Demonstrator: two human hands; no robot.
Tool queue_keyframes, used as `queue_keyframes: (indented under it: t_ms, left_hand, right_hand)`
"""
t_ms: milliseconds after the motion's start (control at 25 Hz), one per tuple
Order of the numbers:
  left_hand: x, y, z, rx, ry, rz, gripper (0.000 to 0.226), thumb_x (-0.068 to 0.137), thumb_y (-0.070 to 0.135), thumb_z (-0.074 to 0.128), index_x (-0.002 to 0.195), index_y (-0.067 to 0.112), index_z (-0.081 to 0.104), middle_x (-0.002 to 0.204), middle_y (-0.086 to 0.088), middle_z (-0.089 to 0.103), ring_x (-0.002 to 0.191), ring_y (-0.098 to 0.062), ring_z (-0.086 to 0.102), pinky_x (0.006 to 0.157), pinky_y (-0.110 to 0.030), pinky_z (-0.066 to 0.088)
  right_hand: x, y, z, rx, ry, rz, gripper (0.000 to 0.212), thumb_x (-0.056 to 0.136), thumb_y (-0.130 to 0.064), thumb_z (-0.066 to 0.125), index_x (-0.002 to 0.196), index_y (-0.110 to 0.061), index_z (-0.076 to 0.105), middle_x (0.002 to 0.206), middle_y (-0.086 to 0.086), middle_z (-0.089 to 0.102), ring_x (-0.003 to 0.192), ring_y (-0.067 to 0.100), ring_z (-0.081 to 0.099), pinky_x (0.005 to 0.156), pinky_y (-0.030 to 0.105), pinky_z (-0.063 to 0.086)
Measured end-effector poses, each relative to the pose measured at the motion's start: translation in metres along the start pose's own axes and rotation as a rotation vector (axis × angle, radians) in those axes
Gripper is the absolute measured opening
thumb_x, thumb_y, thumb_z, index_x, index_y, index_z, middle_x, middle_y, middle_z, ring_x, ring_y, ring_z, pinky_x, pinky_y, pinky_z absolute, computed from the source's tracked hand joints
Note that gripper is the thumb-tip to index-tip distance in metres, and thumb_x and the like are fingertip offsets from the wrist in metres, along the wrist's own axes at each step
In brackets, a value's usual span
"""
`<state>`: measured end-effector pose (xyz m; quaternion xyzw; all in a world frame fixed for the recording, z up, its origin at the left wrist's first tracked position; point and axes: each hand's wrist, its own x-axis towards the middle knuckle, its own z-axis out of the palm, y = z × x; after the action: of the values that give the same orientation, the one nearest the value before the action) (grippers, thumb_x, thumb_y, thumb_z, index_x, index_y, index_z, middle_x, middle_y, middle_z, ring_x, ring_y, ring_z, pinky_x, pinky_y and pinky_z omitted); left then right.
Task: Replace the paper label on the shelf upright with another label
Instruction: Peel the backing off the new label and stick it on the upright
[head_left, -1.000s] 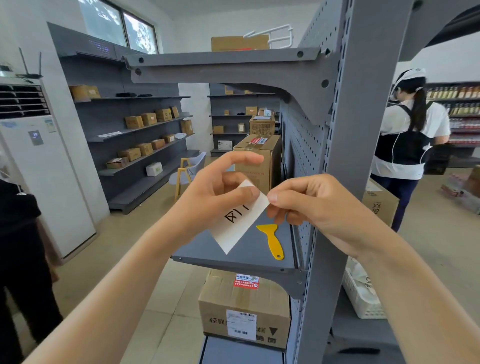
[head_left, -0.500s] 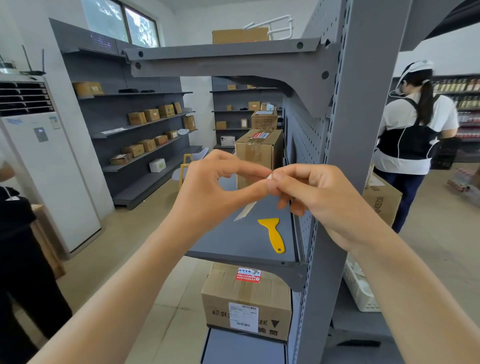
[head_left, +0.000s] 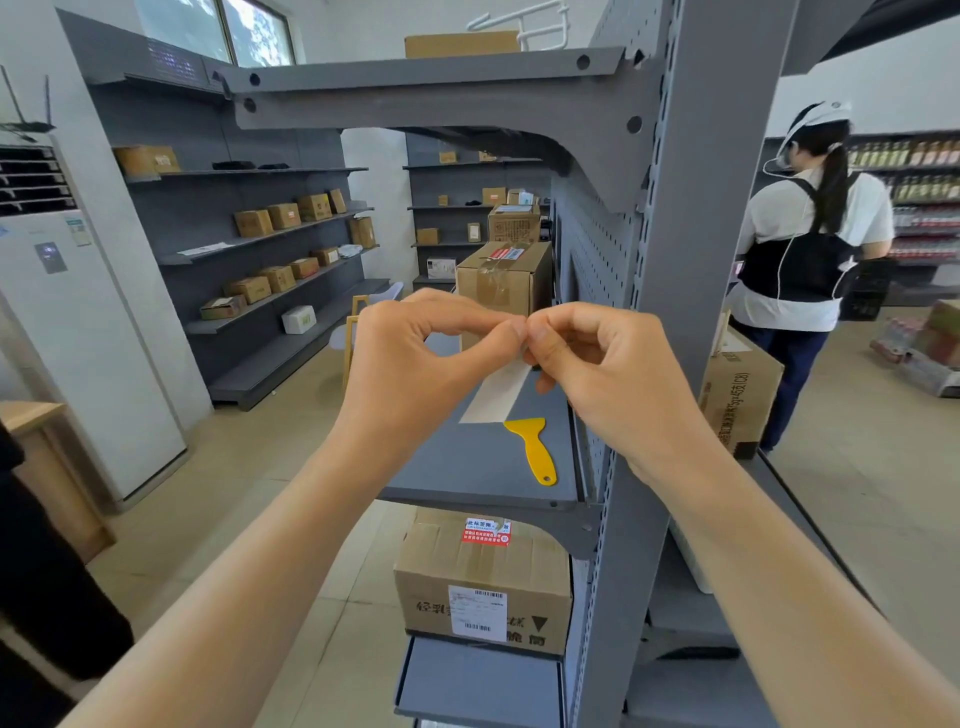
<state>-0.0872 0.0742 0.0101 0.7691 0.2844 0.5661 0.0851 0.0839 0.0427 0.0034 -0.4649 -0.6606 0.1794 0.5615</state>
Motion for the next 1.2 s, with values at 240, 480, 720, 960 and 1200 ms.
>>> queue_keyframes:
  t_ms: [240, 480, 720, 960, 1200]
  left_hand:
    - [0.001, -0.007, -0.001, 0.052, 0.026, 0.112, 0.012, 0.088, 0.019, 0.076, 0.098, 0.019, 0.081, 0.091, 0.011, 0.078, 0.092, -0.008, 0.07, 0.084, -0.023, 0.054]
    - [0.003, -0.007, -0.001, 0.021, 0.027, 0.122, 0.015, 0.086, 0.019, 0.074, 0.1, 0.023, 0.079, 0.091, 0.014, 0.077, 0.093, -0.006, 0.07, 0.085, -0.017, 0.05]
    - [0.003, -0.007, 0.0, -0.015, 0.079, 0.051, 0.011, 0.086, 0.021, 0.076, 0.094, 0.02, 0.083, 0.088, 0.011, 0.079, 0.091, -0.012, 0.072, 0.082, -0.024, 0.055]
    - [0.002, -0.002, 0.002, 0.041, 0.12, -0.082, 0.023, 0.091, 0.02, 0.068, 0.086, 0.042, 0.071, 0.078, 0.035, 0.068, 0.084, 0.006, 0.067, 0.075, -0.007, 0.047]
    - [0.001, -0.015, -0.002, -0.205, 0.226, -0.385, 0.024, 0.1, 0.019, 0.053, 0.085, 0.03, 0.069, 0.081, 0.025, 0.07, 0.082, 0.009, 0.064, 0.074, -0.013, 0.055]
  right_hand:
    - [0.003, 0.0, -0.004, 0.17, -0.059, 0.154, 0.02, 0.1, -0.018, 0.063, 0.106, -0.01, 0.08, 0.08, -0.002, 0.076, 0.06, 0.005, 0.068, 0.046, 0.016, 0.049]
    - [0.004, -0.002, -0.002, 0.176, -0.031, 0.105, 0.018, 0.101, -0.018, 0.062, 0.102, -0.012, 0.079, 0.074, -0.008, 0.073, 0.06, 0.005, 0.066, 0.047, 0.017, 0.048]
    - [0.001, -0.008, 0.009, 0.143, -0.014, 0.031, 0.019, 0.103, -0.015, 0.057, 0.096, -0.012, 0.074, 0.06, -0.013, 0.066, 0.046, -0.003, 0.061, 0.049, 0.006, 0.043]
    - [0.001, -0.011, 0.018, 0.082, 0.009, 0.051, 0.017, 0.102, -0.018, 0.054, 0.093, -0.017, 0.068, 0.073, -0.009, 0.067, 0.052, -0.004, 0.06, 0.051, 0.009, 0.046]
    - [-0.004, -0.007, 0.009, 0.048, 0.082, 0.097, 0.018, 0.1, -0.018, 0.051, 0.086, -0.023, 0.06, 0.075, -0.005, 0.066, 0.051, 0.001, 0.058, 0.052, 0.012, 0.044]
